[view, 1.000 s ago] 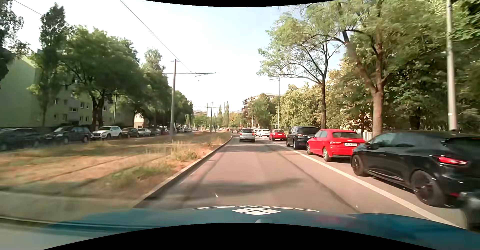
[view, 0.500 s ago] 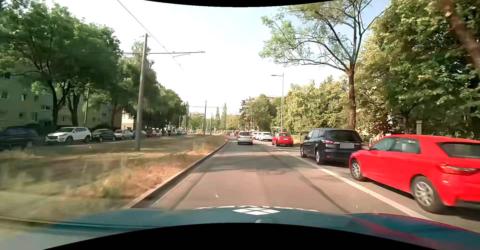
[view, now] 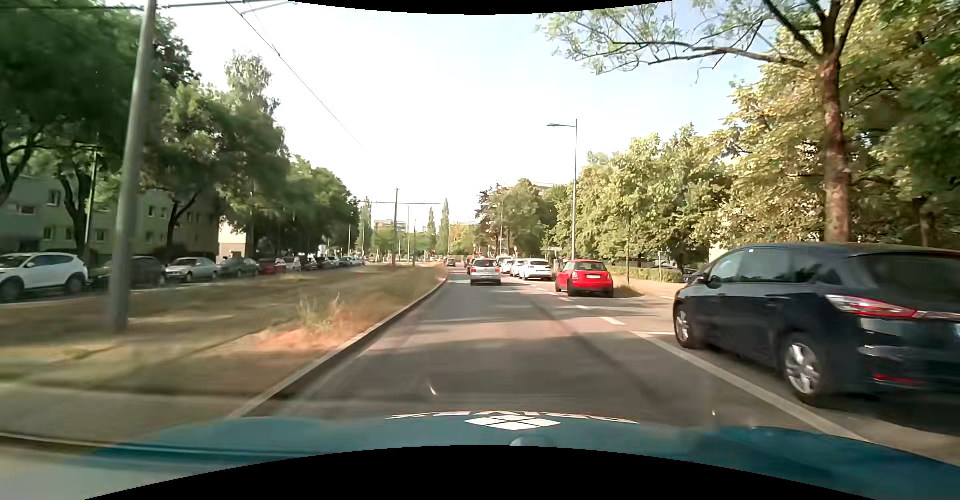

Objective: Follow the waypoints while adhering to traffic rules and regulations

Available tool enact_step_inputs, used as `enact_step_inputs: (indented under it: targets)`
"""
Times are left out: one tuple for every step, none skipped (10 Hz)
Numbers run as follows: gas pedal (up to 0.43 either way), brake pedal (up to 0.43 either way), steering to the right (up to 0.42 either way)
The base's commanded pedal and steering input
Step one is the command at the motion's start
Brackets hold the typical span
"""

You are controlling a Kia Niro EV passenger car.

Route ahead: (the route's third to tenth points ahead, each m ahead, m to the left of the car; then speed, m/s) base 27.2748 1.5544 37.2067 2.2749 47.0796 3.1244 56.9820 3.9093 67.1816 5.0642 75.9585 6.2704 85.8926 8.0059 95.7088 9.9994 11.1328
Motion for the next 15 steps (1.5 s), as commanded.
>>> enact_step_inputs:
  targets:
    - [0.130, 0.000, -0.002]
    - [0.130, 0.000, -0.006]
    - [0.130, 0.000, -0.008]
    - [0.130, 0.000, -0.008]
    - [0.130, 0.000, -0.008]
    - [0.130, 0.000, -0.006]
    - [0.130, 0.000, -0.006]
    - [0.130, 0.000, -0.006]
    - [0.130, 0.000, -0.006]
    - [0.130, 0.000, -0.008]
    - [0.130, 0.000, -0.008]
    - [0.130, 0.000, -0.009]
    - [0.118, 0.000, -0.009]
    - [0.118, 0.000, -0.010]
    - [0.110, 0.000, -0.011]
